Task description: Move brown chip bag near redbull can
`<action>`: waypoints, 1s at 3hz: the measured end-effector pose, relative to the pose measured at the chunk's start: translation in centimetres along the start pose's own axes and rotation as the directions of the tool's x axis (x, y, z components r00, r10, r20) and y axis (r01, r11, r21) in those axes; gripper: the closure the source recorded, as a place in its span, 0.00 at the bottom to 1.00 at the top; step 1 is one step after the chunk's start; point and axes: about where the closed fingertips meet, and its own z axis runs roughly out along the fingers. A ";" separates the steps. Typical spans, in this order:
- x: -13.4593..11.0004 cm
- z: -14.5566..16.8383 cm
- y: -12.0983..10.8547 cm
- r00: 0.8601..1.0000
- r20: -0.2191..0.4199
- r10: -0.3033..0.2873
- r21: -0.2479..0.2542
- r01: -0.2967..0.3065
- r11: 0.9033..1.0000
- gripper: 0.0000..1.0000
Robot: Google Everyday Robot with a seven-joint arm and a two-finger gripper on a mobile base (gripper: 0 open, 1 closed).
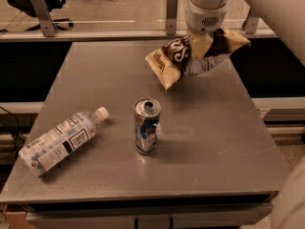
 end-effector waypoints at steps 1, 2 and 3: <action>-1.2 -1.8 2.8 0.997 0.034 0.071 -0.040 -0.070 0.997 1.00; -1.8 -1.6 5.6 0.988 0.073 0.140 -0.082 -0.134 0.988 1.00; -1.2 -0.9 7.8 0.983 0.071 0.172 -0.111 -0.164 0.980 1.00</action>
Offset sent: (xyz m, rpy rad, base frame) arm -0.1040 0.0070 -0.0165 0.1471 0.1862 -0.1880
